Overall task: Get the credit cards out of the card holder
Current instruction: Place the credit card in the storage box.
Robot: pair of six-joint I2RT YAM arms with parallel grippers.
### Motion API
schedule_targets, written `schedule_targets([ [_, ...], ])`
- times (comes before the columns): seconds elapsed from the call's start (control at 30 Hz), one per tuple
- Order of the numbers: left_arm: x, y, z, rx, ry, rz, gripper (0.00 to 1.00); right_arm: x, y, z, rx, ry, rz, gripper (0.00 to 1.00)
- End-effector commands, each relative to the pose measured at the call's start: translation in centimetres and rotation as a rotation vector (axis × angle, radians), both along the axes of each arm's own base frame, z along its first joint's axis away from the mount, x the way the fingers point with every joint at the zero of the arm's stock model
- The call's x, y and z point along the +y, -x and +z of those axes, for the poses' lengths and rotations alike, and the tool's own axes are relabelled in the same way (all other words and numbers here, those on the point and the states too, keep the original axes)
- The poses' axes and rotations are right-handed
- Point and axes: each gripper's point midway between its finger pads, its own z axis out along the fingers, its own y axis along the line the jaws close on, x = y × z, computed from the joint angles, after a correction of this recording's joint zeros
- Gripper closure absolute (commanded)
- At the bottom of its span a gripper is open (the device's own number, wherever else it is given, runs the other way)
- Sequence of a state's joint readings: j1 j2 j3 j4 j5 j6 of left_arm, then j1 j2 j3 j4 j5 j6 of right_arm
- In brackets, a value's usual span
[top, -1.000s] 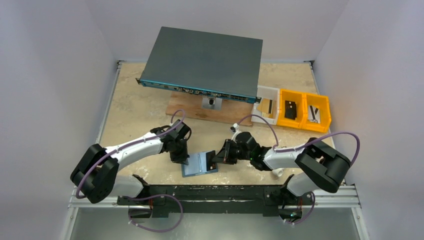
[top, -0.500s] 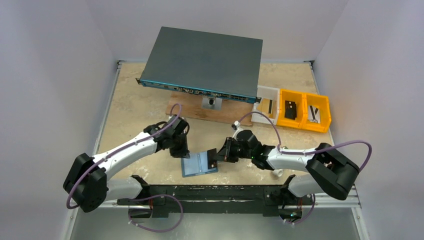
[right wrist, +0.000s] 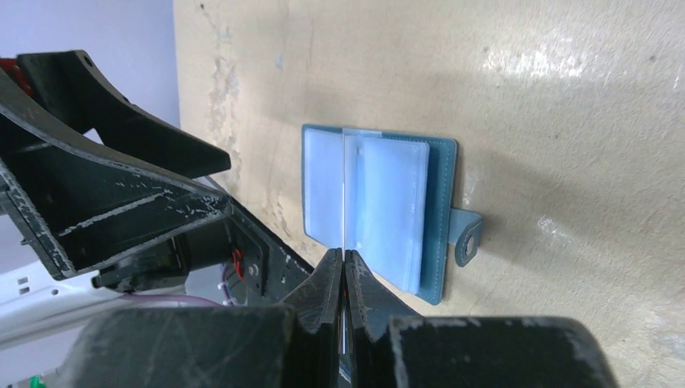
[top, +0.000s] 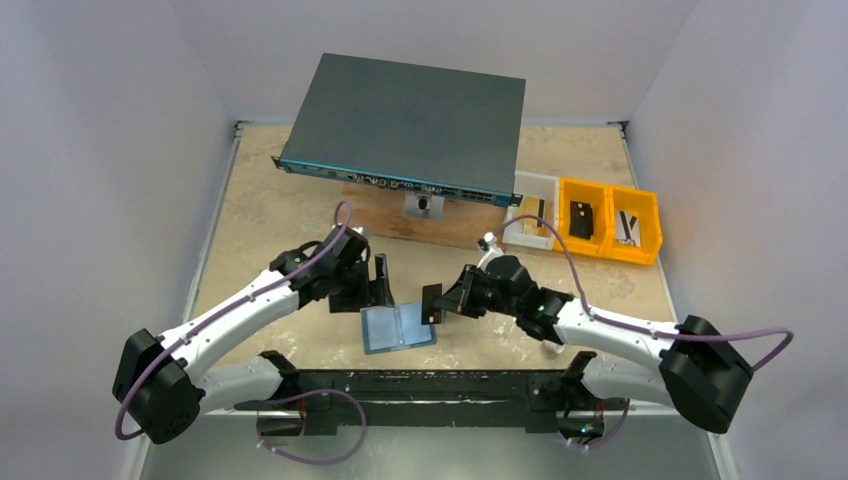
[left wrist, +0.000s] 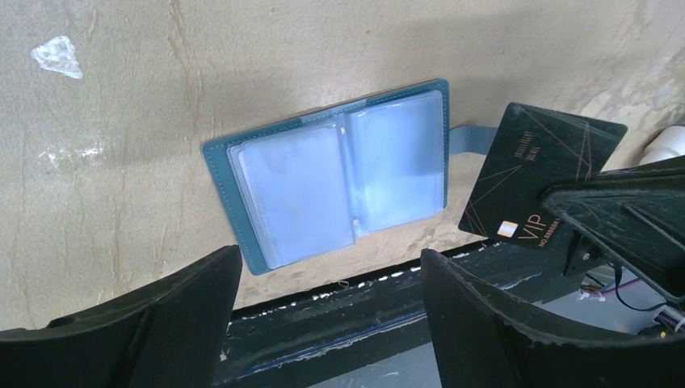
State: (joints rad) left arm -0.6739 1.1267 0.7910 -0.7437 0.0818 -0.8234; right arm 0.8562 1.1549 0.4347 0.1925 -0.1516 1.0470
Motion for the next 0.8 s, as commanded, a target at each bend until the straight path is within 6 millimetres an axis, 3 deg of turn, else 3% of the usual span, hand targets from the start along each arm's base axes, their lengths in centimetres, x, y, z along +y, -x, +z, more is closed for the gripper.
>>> schedule_targets([
  [0.0,-0.3,-0.9,2.5,-0.066,0.029,-0.021,0.17,-0.9,-1.3,2.1,-0.049,0.015,-0.072,1.0],
  [0.33,-1.2,-1.0,4.5,-0.107,0.07,-0.102,0.14,-6.1,-2.5,2.8,-0.066,0.149,-0.264,1.0],
  [0.77,-1.9,-1.0,4.7,-0.103,0.086,-0.152,0.14,-16.8,-6.5,4.3,-0.054,0.343,-0.526,1.0],
])
